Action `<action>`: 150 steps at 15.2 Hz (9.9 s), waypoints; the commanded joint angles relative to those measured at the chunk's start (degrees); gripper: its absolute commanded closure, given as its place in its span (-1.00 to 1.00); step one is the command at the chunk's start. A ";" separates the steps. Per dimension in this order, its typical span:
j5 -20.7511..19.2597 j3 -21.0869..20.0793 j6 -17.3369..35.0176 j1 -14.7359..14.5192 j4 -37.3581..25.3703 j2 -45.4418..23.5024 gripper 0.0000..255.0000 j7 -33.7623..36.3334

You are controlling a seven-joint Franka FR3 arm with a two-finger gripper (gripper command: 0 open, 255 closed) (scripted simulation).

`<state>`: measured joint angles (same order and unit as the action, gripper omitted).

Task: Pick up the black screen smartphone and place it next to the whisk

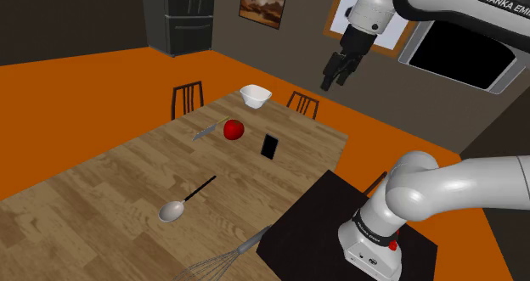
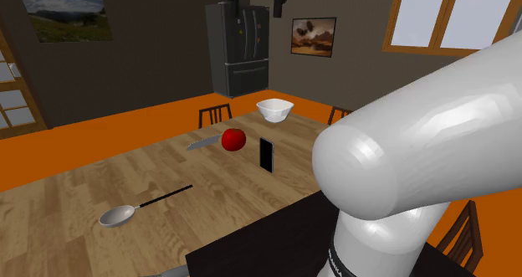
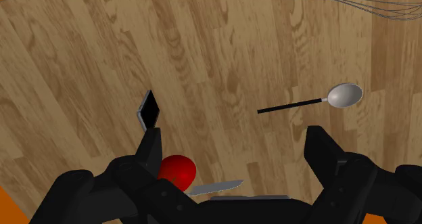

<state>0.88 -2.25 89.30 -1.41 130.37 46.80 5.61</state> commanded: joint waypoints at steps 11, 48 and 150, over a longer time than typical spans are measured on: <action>-3.52 5.73 15.05 0.92 6.47 -12.06 -1.00 -8.59; 0.21 12.49 48.11 6.97 -17.31 -79.02 -1.00 -33.47; 0.66 -2.18 39.50 -9.13 29.82 -24.15 1.00 -4.57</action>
<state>1.53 -4.35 127.60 -10.53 159.83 23.43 0.96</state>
